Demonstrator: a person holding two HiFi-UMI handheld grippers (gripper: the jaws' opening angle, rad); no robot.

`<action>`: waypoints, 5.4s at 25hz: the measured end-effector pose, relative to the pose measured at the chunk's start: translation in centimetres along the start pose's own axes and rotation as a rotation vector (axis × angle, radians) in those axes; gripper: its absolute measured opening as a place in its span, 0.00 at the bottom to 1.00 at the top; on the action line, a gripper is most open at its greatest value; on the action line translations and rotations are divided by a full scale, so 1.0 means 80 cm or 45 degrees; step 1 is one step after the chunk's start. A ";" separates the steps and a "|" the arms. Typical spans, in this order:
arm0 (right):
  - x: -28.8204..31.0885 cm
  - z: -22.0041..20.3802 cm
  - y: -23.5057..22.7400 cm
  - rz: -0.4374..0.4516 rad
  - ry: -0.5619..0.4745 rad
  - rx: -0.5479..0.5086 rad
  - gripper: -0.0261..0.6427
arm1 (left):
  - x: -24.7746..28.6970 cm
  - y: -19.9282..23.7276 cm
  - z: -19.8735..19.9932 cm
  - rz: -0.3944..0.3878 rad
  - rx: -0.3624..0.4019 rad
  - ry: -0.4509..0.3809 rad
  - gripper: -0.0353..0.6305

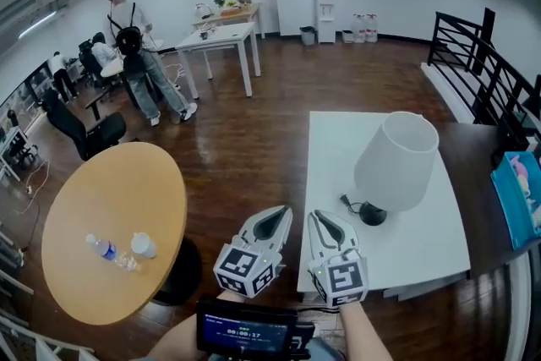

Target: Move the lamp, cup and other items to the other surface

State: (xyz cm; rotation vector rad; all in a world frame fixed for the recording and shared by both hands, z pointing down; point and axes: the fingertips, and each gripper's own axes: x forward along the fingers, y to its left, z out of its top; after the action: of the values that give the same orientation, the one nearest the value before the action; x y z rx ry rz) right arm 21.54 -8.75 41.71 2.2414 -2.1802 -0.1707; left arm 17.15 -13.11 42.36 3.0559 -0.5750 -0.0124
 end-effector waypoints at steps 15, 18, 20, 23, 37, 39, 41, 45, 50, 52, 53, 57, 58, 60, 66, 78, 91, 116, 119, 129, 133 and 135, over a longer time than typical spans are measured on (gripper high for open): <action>-0.101 -0.093 -0.183 -0.335 0.152 0.113 0.33 | 0.111 -0.133 -0.024 -0.233 -0.009 0.051 0.08; -0.099 -0.116 -0.211 -0.380 0.176 0.149 0.37 | 0.125 -0.134 -0.032 -0.227 -0.030 0.064 0.08; -0.090 -0.128 -0.235 -0.403 0.169 0.135 0.37 | 0.139 -0.133 -0.039 -0.217 -0.035 0.070 0.08; -0.080 -0.145 -0.268 -0.442 0.169 0.125 0.43 | 0.158 -0.134 -0.047 -0.209 -0.035 0.076 0.09; 0.002 -0.168 -0.323 -0.335 0.175 -0.025 0.28 | 0.181 -0.085 -0.062 -0.086 0.009 0.100 0.09; 0.005 -0.165 -0.324 -0.329 0.175 -0.042 0.24 | 0.181 -0.075 -0.062 -0.060 0.009 0.097 0.09; 0.005 -0.164 -0.326 -0.323 0.179 -0.037 0.24 | 0.181 -0.070 -0.063 -0.045 0.009 0.099 0.09; 0.010 -0.158 -0.316 -0.275 0.189 -0.010 0.24 | 0.178 -0.063 -0.061 -0.025 0.009 0.103 0.09; 0.027 -0.128 -0.286 -0.174 0.164 0.002 0.24 | 0.171 -0.055 -0.054 0.016 0.001 0.085 0.09; 0.037 -0.116 -0.270 -0.125 0.158 0.001 0.24 | 0.163 -0.050 -0.049 0.044 0.001 0.073 0.09; 0.043 -0.110 -0.260 -0.098 0.156 -0.001 0.24 | 0.157 -0.046 -0.046 0.061 0.001 0.066 0.09; 0.071 -0.092 -0.207 0.025 0.152 -0.003 0.24 | 0.121 -0.015 -0.029 0.168 -0.003 0.041 0.09; 0.078 -0.088 -0.192 0.058 0.149 -0.002 0.24 | 0.111 -0.006 -0.025 0.199 -0.002 0.038 0.09; 0.092 -0.079 -0.162 0.135 0.135 0.001 0.24 | 0.089 0.010 -0.019 0.268 0.002 0.033 0.09; 0.158 -0.037 -0.015 0.438 0.073 0.013 0.24 | -0.032 0.092 0.001 0.580 -0.002 0.043 0.09; 0.299 -0.007 0.293 0.812 0.018 0.016 0.24 | -0.244 0.292 0.027 0.931 -0.040 -0.014 0.06; 0.429 -0.050 0.533 1.037 0.037 0.054 0.24 | -0.353 0.409 0.004 1.021 -0.059 0.039 0.06; 0.443 -0.157 0.603 1.020 0.119 -0.030 0.34 | -0.377 0.403 -0.049 0.938 -0.138 0.141 0.06; 0.440 -0.175 0.603 1.031 0.179 0.058 0.57 | -0.385 0.403 -0.050 0.949 -0.130 0.148 0.06; 0.403 -0.166 0.538 0.882 0.131 0.131 0.59 | -0.400 0.396 -0.052 0.997 -0.133 0.140 0.06; 0.365 -0.142 0.499 0.883 0.149 0.128 0.53 | -0.389 0.387 -0.042 1.005 -0.139 0.128 0.06; 0.343 -0.125 0.470 0.866 0.154 0.140 0.49 | -0.378 0.381 -0.040 1.001 -0.134 0.107 0.06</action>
State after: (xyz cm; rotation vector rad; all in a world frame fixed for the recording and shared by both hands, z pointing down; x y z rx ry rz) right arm -14.38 -37.99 52.85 1.3719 -2.7675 0.0935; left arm -22.06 -30.36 46.63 2.5033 -1.6379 0.0999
